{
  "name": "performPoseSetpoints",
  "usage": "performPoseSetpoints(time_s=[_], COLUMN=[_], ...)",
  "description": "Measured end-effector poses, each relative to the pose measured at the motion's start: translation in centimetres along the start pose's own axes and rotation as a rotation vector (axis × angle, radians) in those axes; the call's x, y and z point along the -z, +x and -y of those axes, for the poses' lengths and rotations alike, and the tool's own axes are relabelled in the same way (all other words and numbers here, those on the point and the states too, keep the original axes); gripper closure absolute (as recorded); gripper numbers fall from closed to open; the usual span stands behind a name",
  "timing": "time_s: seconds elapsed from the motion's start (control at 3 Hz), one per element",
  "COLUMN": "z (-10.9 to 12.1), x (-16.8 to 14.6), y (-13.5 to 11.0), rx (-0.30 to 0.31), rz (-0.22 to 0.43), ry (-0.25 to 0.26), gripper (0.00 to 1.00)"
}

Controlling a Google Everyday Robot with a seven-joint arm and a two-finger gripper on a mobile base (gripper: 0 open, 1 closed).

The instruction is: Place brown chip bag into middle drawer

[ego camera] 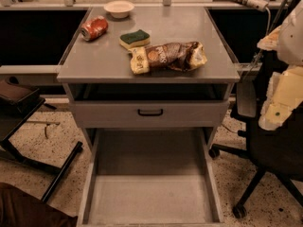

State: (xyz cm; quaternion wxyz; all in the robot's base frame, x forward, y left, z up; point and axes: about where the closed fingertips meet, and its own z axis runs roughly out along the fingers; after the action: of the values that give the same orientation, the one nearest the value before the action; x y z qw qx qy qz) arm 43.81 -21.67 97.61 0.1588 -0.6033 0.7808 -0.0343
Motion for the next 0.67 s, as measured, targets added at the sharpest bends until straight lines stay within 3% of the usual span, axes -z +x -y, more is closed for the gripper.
performPoseSetpoints(time_s=[0.33,0.67], z=[0.0,1.7], x=[0.0,-0.2], y=[0.0,-0.9], rx=[0.000,0.015], rz=[0.000,-0.004], ry=[0.000,0.027], gripper=[0.00,0.00])
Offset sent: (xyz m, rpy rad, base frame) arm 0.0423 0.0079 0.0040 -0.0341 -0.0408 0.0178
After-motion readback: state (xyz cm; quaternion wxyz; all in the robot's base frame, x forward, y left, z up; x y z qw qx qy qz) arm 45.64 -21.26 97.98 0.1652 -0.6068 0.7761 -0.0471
